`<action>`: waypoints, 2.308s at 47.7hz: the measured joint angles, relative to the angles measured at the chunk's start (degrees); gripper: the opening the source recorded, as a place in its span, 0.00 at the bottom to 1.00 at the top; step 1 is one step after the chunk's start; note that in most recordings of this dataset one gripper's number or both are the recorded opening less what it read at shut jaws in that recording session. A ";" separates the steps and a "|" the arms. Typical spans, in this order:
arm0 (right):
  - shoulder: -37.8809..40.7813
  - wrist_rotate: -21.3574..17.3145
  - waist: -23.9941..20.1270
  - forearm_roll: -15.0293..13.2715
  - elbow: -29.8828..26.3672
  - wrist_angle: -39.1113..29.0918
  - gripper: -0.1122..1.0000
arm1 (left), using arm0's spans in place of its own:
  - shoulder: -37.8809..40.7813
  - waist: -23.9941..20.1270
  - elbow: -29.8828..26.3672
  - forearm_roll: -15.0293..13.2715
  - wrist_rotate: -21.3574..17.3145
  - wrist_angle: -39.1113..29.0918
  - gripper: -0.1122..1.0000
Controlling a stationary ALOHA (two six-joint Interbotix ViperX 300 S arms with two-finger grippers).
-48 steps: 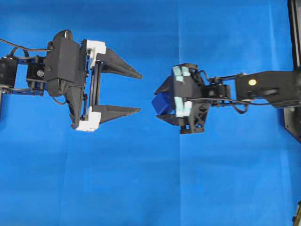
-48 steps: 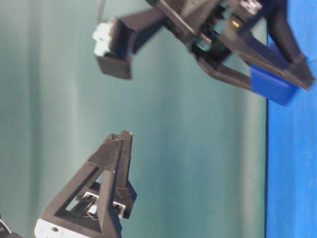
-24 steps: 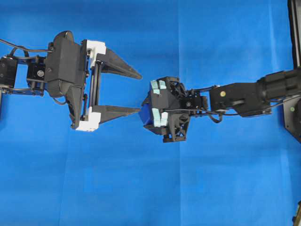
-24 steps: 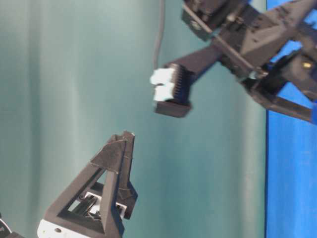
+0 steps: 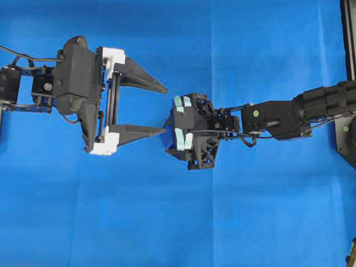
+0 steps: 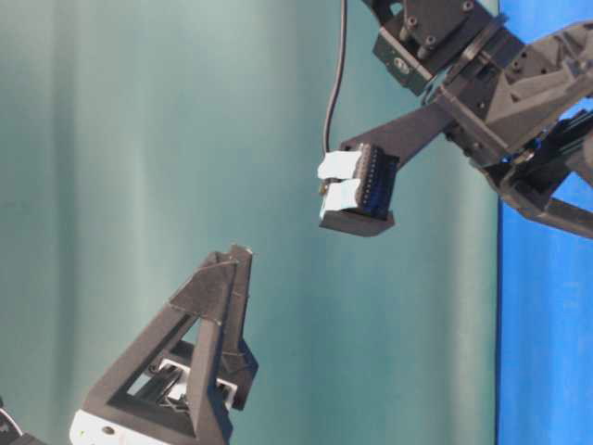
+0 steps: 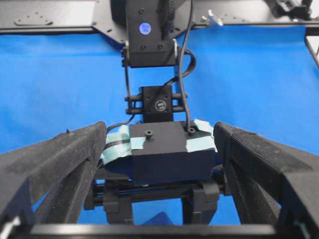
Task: Handover the blue block to the right arm after grasping it with the left arm, then place it in the designated position.
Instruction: 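Release the cube on the table and retract the right gripper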
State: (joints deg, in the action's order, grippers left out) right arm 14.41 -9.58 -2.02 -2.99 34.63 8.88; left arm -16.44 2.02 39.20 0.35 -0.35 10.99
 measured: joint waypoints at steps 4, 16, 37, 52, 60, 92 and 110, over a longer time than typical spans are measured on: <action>0.09 -0.26 -0.26 0.09 -0.09 0.09 0.53 | 0.00 0.00 0.00 0.00 0.00 0.00 0.91; 0.18 -1.67 -0.44 0.09 -0.26 0.00 0.53 | 0.00 0.00 0.00 0.09 0.44 0.00 0.91; 0.18 -1.67 -0.44 0.35 -0.70 -0.18 0.93 | 0.00 0.00 0.00 0.09 0.53 0.00 0.91; -5.45 -1.67 -0.53 0.35 -0.35 -4.66 0.92 | 0.00 0.00 0.00 0.09 0.62 0.00 0.91; -11.51 -1.32 -0.62 0.35 1.58 -7.56 0.92 | 0.00 0.00 0.00 0.09 0.53 0.00 0.91; -39.90 -1.32 -0.62 -1.14 6.15 -23.20 0.91 | 0.00 0.00 -0.18 0.09 0.53 0.00 0.91; -52.12 -1.49 -0.62 -1.76 8.17 -28.74 0.91 | 0.00 0.00 -0.18 0.09 0.62 0.00 0.91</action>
State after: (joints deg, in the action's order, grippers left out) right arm -37.71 -11.07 -2.64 -4.75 42.80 -19.86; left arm -16.44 2.02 39.02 0.44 0.26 10.99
